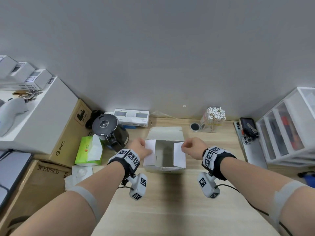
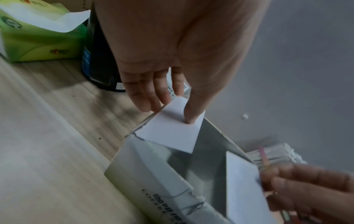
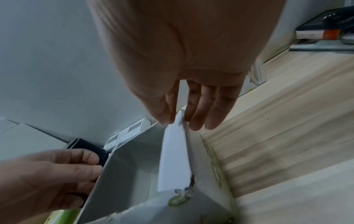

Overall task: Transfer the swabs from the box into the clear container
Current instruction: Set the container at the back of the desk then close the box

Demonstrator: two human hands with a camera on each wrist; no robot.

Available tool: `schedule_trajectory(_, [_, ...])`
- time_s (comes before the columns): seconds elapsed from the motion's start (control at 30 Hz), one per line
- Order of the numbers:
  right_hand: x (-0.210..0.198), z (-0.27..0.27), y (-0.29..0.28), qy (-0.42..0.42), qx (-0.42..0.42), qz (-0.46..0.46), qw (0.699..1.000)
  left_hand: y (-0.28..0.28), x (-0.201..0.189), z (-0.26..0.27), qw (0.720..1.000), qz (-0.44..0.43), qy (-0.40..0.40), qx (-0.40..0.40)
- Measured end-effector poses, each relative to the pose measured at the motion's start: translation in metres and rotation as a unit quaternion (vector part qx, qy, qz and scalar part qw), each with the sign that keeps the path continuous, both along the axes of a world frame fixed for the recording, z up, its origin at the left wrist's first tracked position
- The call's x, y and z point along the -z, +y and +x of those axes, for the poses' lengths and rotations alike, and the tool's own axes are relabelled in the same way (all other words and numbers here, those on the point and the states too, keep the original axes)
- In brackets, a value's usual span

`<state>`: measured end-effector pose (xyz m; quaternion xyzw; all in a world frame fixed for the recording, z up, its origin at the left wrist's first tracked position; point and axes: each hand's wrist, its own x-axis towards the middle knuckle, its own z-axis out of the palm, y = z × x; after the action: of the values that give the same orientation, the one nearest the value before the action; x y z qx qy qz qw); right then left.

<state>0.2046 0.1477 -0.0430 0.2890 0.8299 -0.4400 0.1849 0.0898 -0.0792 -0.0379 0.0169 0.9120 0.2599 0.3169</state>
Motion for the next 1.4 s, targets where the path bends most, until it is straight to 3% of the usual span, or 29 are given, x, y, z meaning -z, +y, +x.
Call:
schedule_trajectory(0.1, [0.002, -0.004, -0.003, 0.008, 0.007, 0.046, 0.999, 0.004, 0.001, -0.003, 0.999, -0.032, 0.004, 0.008])
schedule_trajectory(0.3, [0.012, -0.025, 0.005, -0.013, 0.082, -0.029, 0.996, 0.018, 0.001, -0.02, 0.993, 0.091, -0.058, -0.042])
schedule_trajectory(0.53, [0.019, -0.042, 0.02, 0.07, 0.19, -0.093, 0.975, 0.024, 0.003, -0.041, 0.977, 0.158, -0.038, -0.139])
schedule_trajectory(0.77, [-0.009, -0.041, 0.015, 0.182, 0.153, -0.131, 0.962, 0.031, -0.008, -0.048, 0.969, 0.223, 0.0, -0.109])
schedule_trajectory(0.97, [-0.023, -0.031, 0.01, 0.217, 0.11, -0.064, 0.968, 0.025, -0.019, -0.037, 0.957, 0.272, 0.019, -0.098])
schedule_trajectory(1.1, [-0.039, -0.023, 0.002, 0.225, 0.034, -0.007, 0.974, 0.016, -0.026, -0.03, 0.964, 0.262, 0.032, -0.043])
schedule_trajectory(1.27, [-0.043, -0.013, -0.006, 0.179, -0.121, 0.086, 0.973, 0.005, -0.033, -0.024, 0.981, 0.114, 0.086, 0.127])
schedule_trajectory(1.4, [-0.038, -0.004, -0.012, 0.127, -0.202, 0.124, 0.963, 0.0, -0.031, -0.013, 0.948, -0.023, 0.126, 0.29])
